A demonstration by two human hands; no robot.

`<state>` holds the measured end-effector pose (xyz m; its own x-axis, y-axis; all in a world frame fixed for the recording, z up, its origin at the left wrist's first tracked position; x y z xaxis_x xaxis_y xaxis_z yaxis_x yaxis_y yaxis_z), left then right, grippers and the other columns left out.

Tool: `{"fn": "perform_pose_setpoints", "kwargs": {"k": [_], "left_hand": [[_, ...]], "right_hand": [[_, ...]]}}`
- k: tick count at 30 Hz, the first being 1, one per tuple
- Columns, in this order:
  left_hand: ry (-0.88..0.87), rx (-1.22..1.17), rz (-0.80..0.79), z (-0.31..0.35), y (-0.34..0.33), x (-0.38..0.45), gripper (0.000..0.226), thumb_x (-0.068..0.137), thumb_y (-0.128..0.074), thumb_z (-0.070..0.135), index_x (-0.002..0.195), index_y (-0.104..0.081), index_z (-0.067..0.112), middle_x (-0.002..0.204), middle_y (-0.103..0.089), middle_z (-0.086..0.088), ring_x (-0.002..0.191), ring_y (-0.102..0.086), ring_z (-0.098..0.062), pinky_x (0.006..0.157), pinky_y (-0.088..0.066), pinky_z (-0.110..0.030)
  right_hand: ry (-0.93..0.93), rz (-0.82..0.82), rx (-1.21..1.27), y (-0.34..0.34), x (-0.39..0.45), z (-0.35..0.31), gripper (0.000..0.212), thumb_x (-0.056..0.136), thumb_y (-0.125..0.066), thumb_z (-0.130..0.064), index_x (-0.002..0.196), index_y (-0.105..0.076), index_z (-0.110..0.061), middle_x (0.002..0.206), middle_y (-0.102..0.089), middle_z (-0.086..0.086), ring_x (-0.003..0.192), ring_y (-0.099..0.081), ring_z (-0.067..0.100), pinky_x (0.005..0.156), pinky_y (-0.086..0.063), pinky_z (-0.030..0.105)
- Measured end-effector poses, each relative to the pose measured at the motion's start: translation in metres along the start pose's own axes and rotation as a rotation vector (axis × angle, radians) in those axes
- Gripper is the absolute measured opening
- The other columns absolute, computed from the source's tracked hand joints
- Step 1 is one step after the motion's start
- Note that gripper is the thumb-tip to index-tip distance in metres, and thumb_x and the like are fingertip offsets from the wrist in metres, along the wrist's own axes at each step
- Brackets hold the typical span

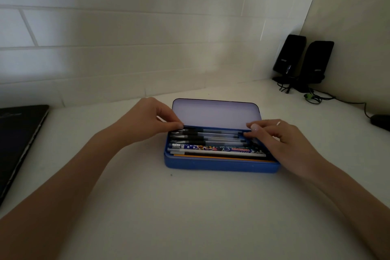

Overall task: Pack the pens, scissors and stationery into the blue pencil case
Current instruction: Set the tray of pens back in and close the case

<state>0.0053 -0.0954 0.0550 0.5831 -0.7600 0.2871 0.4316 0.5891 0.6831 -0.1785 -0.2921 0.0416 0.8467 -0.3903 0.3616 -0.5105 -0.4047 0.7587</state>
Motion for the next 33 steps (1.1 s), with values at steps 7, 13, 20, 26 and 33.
{"fn": "perform_pose_setpoints", "kwargs": {"k": [7,13,20,26,33], "left_hand": [[0.012,-0.003,-0.009,-0.003,0.001,0.0,0.006,0.074,-0.074,0.015,0.076,-0.078,0.02,0.072,-0.074,0.012,0.065,-0.066,0.002,0.073,-0.055,-0.02],[0.019,-0.01,-0.014,-0.001,0.001,0.0,0.006,0.075,-0.074,0.013,0.077,-0.078,0.017,0.074,-0.074,0.013,0.065,-0.066,0.003,0.072,-0.054,-0.017],[0.004,-0.002,-0.032,-0.001,0.001,0.0,0.008,0.075,-0.073,0.011,0.079,-0.078,0.016,0.076,-0.073,0.015,0.068,-0.067,0.002,0.07,-0.054,-0.015],[0.006,0.005,-0.072,-0.004,0.0,0.001,0.014,0.077,-0.072,0.014,0.086,-0.077,0.024,0.081,-0.071,0.023,0.076,-0.066,0.004,0.071,-0.051,-0.01],[-0.003,0.041,-0.072,-0.001,-0.004,0.001,0.017,0.078,-0.071,0.014,0.092,-0.075,0.023,0.086,-0.071,0.015,0.071,-0.063,0.013,0.069,-0.048,-0.005]], "right_hand": [[-0.01,0.054,-0.005,0.003,0.0,-0.004,0.042,0.089,-0.04,-0.049,0.083,-0.076,-0.03,0.097,-0.062,-0.027,0.095,-0.049,-0.017,0.081,-0.034,0.005],[-0.051,-0.03,-0.029,-0.005,0.0,-0.003,0.015,0.084,-0.063,-0.03,0.093,-0.075,-0.031,0.108,-0.064,-0.014,0.103,-0.054,0.002,0.093,-0.043,0.026],[-0.098,-0.024,0.051,-0.006,0.003,-0.002,0.01,0.081,-0.068,-0.025,0.086,-0.076,-0.03,0.101,-0.064,-0.014,0.09,-0.056,-0.007,0.082,-0.039,0.01],[-0.031,-0.064,-0.146,-0.002,0.0,-0.006,0.017,0.082,-0.067,-0.027,0.094,-0.073,-0.036,0.111,-0.064,-0.014,0.102,-0.054,0.002,0.095,-0.043,0.033],[0.016,-0.019,-0.186,0.0,0.001,-0.013,0.014,0.079,-0.07,-0.025,0.088,-0.075,-0.034,0.104,-0.066,-0.016,0.095,-0.054,-0.001,0.089,-0.042,0.027]]}}
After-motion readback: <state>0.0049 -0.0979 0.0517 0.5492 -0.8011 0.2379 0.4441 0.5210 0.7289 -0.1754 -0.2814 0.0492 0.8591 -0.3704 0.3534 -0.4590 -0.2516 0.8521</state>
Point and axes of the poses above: each hand's wrist, its own x-axis towards the middle knuckle, its own y-axis out of the back of the hand, z = x × y, the point moved 6 cm from there along x, towards the middle knuckle
